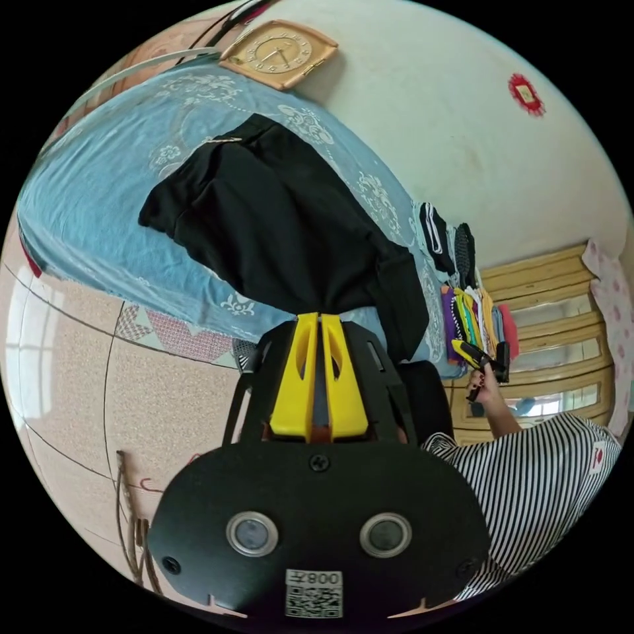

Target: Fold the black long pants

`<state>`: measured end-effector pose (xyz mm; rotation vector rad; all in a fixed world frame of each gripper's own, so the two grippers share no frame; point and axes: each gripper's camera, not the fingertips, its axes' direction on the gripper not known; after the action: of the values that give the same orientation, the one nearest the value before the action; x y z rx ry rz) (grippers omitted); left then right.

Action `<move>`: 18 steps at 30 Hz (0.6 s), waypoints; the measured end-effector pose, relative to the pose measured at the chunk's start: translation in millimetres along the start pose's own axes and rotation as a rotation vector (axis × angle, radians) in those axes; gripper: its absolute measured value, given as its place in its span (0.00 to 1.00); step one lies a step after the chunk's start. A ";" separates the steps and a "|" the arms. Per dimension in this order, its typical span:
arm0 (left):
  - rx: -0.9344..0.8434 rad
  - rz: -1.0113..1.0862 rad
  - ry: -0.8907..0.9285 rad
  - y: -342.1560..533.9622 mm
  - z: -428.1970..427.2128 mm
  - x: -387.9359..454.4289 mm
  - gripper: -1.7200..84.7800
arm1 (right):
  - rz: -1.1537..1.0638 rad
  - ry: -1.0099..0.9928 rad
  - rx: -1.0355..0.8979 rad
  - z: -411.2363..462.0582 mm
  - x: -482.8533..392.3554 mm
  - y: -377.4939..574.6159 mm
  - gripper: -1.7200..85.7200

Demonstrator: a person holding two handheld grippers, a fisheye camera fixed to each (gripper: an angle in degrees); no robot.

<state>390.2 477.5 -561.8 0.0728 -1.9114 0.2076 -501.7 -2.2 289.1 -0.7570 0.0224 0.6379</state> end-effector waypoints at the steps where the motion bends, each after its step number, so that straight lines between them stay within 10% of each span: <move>1: 0.007 -0.024 -0.002 -3.7 6.9 -3.5 0.04 | -0.059 0.033 -0.009 9.4 -16.2 -4.4 0.03; 8: 0.014 -0.086 0.049 -31.0 54.7 -10.7 0.08 | -0.577 0.345 -0.173 138.2 -169.7 -34.6 0.08; 18: -0.026 0.039 0.016 -83.8 130.3 24.6 0.10 | -0.633 0.538 -0.299 219.6 -209.2 -46.2 0.10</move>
<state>273.6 373.1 -572.7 0.0157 -1.9003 0.2088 -691.1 3.3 530.4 -1.1411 0.1764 -0.1822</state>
